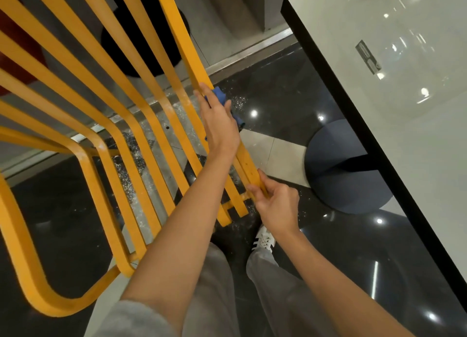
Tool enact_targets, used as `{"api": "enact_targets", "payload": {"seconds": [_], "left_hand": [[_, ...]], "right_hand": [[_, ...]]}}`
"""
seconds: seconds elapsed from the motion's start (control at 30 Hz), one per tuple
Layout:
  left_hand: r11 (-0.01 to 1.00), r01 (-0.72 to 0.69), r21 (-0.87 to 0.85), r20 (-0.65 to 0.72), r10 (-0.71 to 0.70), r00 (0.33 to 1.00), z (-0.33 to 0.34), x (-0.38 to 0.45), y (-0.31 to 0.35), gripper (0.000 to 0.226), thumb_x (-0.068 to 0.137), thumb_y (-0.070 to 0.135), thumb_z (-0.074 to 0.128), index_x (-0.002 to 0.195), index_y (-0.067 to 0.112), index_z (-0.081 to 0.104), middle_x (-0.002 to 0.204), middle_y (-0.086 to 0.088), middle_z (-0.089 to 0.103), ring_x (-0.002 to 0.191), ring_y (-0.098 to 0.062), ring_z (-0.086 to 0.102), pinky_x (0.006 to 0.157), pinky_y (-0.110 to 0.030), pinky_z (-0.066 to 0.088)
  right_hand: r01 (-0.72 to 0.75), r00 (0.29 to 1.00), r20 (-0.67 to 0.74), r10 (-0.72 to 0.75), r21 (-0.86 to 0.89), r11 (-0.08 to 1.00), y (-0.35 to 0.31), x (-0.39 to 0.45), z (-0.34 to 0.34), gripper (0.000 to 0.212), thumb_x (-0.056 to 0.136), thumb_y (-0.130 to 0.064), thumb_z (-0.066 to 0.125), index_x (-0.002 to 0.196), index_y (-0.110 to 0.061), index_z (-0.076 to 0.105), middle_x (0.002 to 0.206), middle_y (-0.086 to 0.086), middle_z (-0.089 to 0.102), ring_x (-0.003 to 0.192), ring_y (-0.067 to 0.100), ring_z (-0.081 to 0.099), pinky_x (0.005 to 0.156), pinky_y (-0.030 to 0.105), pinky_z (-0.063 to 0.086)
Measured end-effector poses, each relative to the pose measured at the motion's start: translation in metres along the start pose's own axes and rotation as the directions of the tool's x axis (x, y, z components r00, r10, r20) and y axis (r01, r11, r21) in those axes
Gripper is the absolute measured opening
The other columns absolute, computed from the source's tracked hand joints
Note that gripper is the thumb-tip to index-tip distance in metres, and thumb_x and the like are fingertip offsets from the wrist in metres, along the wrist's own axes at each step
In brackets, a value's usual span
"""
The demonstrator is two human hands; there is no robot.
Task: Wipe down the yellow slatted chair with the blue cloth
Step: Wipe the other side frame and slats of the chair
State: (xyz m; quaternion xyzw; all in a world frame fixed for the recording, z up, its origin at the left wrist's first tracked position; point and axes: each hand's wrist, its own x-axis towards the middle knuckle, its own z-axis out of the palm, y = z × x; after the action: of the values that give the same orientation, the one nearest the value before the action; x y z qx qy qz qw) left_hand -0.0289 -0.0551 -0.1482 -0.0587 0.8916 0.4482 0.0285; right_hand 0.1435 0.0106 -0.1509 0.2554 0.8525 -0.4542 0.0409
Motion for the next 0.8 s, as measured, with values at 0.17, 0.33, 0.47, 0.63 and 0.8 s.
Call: {"api": "enact_targets", "payload": {"seconds": [0.17,0.33,0.47,0.63,0.8], "left_hand": [[0.975,-0.086,-0.206,-0.117,0.063,0.991,0.004,-0.045,-0.008,0.070,0.094,0.013,0.064,0.153,0.009,0.027,0.155,-0.021,0.016,0.145,-0.028,0.024,0.118,-0.016,0.020],[0.980,-0.093,-0.178,0.123,0.116,0.986,-0.010,-0.109,-0.031,0.081,0.095,0.021,0.064,0.156,0.020,0.011,0.162,-0.007,0.020,0.150,-0.018,0.018,0.120,-0.039,0.024],[0.967,-0.050,-0.252,0.194,0.101,0.976,-0.017,-0.133,-0.039,0.088,0.089,0.019,0.072,0.156,0.016,0.016,0.162,-0.002,0.021,0.150,-0.011,0.018,0.121,-0.042,0.025],[0.952,-0.042,-0.304,0.133,0.086,0.987,-0.013,-0.113,-0.040,0.082,0.088,0.022,0.073,0.154,0.015,0.025,0.156,-0.009,0.035,0.146,-0.022,0.031,0.117,-0.046,0.032],[0.948,-0.007,-0.318,-0.042,-0.006,0.999,-0.001,-0.095,-0.035,0.080,0.088,0.032,0.072,0.154,0.018,0.027,0.145,-0.009,0.051,0.130,-0.024,0.053,0.104,-0.049,0.046]], "right_hand": [[0.032,0.999,-0.028,-0.033,-0.027,0.999,0.000,0.000,-0.001,0.042,0.090,-0.026,0.069,0.130,-0.017,0.060,0.073,0.003,0.074,0.055,0.006,0.058,0.067,0.040,0.058],[0.074,0.996,-0.053,-0.075,-0.035,0.997,0.005,0.000,0.004,0.023,0.089,-0.034,0.058,0.104,-0.023,0.072,0.068,0.003,0.071,0.058,0.021,0.065,0.061,0.043,0.054],[0.004,0.999,-0.045,-0.004,0.010,1.000,0.012,-0.002,0.005,0.019,0.091,-0.034,0.061,0.104,-0.023,0.070,0.071,-0.002,0.070,0.063,0.014,0.066,0.063,0.039,0.055],[-0.060,0.997,0.036,0.061,-0.036,0.998,0.025,-0.010,0.008,0.046,0.085,-0.032,0.071,0.130,-0.031,0.059,0.089,0.001,0.075,0.079,0.019,0.071,0.078,0.038,0.057],[-0.053,0.997,0.054,0.052,0.015,0.998,0.022,-0.010,0.007,0.045,0.086,-0.029,0.071,0.131,-0.027,0.061,0.093,-0.002,0.075,0.082,0.014,0.071,0.083,0.032,0.056]]}}
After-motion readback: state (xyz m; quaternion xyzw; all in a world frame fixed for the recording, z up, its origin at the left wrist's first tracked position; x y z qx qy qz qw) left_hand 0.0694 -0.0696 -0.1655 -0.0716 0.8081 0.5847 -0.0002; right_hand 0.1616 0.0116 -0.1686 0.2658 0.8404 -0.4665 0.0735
